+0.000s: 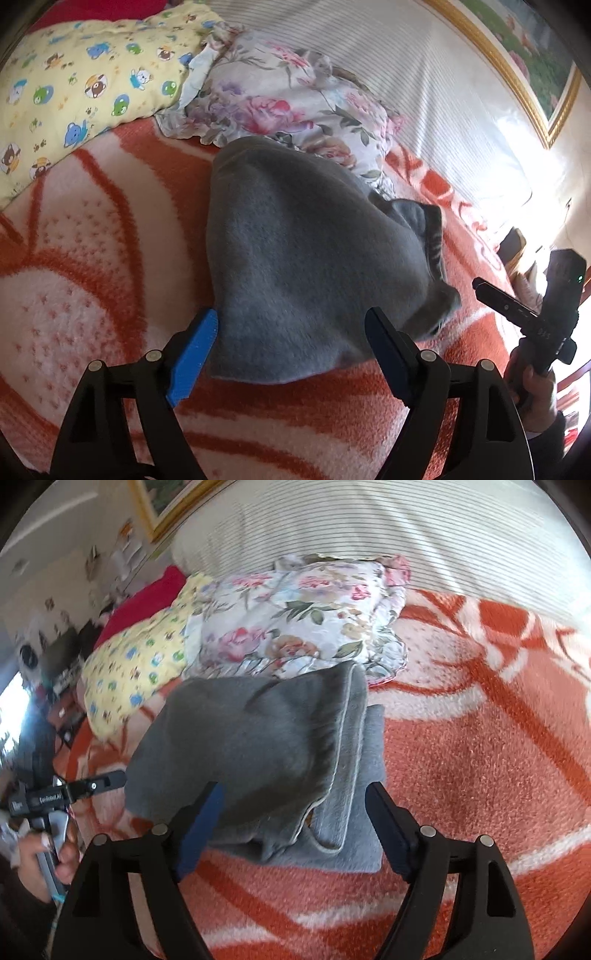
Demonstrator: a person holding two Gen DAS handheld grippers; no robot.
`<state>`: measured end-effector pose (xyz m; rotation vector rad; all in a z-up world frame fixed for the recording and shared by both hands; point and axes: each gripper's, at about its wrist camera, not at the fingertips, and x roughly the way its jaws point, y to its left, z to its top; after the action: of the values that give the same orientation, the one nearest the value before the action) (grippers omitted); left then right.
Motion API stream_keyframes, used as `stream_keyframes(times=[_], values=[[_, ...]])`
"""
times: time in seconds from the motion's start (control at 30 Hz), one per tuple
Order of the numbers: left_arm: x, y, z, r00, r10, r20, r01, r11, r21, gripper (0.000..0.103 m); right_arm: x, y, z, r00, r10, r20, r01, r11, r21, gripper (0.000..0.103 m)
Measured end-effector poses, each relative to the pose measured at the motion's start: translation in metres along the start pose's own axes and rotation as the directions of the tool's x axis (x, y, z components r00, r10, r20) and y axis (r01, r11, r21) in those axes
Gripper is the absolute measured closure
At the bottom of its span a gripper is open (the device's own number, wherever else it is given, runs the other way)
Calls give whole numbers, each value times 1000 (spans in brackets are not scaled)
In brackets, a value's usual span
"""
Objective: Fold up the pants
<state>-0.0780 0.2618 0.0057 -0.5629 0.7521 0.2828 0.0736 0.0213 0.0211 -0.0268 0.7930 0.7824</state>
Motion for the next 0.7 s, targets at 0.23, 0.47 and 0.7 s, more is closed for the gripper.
stream_keyframes(times=[0.23,0.47,0.7], values=[[-7,-26,-16,1000,10,-23,-8,997,76,21,-10,13,-5,1000,-9,-14,9,999,-47,19],[-18,-45,-24,999,32,-16,-29,991,134,20,-14,29,-11,1000,3,-26,-6,994,-113,11],[-29,-51,-26,997,71,17,-73,985,155,20,-14,42,-19,999,37,-29,-42,981,-189,9]])
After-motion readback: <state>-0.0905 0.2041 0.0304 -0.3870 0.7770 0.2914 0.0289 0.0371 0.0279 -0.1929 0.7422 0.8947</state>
